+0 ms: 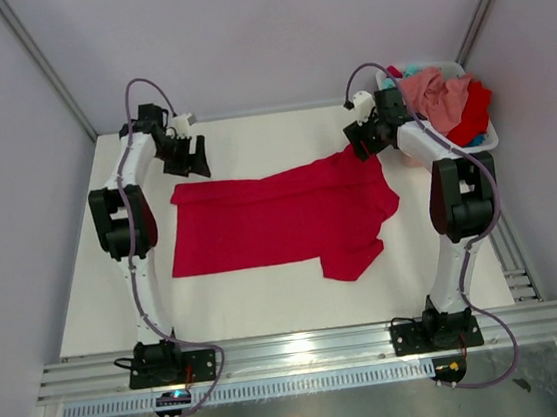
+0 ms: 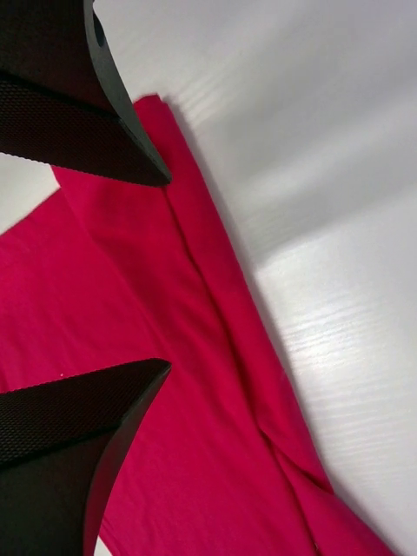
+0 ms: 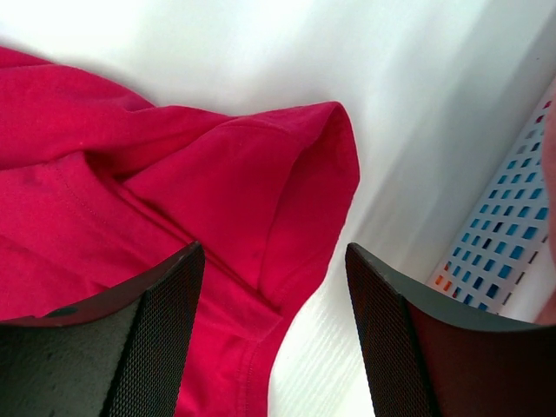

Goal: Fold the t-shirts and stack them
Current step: Fold the tshirt

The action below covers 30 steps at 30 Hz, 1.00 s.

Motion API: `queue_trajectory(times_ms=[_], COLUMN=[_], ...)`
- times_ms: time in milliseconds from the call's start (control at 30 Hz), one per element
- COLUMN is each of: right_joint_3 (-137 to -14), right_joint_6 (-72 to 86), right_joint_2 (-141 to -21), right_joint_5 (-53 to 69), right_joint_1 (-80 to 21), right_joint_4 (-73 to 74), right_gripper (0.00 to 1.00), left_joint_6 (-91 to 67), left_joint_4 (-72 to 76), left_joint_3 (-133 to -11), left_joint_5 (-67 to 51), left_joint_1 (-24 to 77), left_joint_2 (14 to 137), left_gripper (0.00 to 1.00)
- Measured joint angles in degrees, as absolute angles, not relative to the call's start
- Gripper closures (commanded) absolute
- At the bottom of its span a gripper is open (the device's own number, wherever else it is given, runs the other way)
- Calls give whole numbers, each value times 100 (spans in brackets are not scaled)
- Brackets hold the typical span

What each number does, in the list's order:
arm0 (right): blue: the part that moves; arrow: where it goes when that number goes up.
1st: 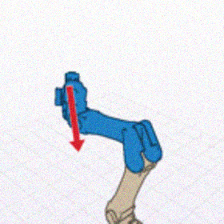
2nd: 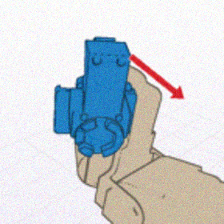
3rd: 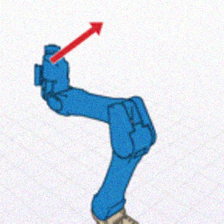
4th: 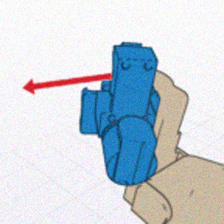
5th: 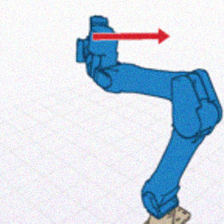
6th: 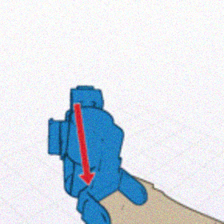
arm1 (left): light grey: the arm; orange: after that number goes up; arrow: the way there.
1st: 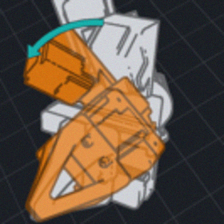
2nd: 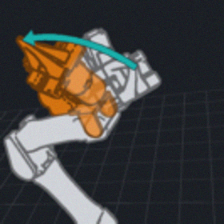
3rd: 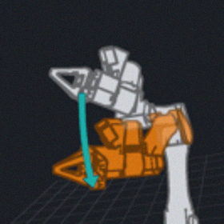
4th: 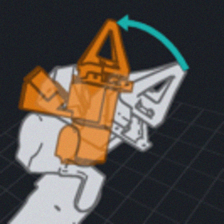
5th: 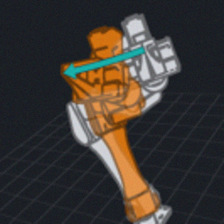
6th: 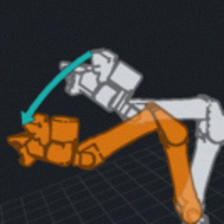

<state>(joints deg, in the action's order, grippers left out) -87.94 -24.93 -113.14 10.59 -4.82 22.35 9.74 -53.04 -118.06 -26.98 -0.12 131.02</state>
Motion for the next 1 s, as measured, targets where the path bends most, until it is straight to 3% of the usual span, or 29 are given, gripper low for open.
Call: queue_trajectory(times_ms=[1000], right_joint_3=[-8991], right_joint_6=[-2506], right_joint_2=[-11557], right_joint_5=[1070], right_joint_1=[-943], right_joint_4=[2244], right_gripper=[30], left_joint_6=[1094], left_joint_4=[-5586], left_joint_3=[-11695], left_joint_5=[-2521], left_joint_1=[301], left_joint_2=[13430], left_gripper=[23])
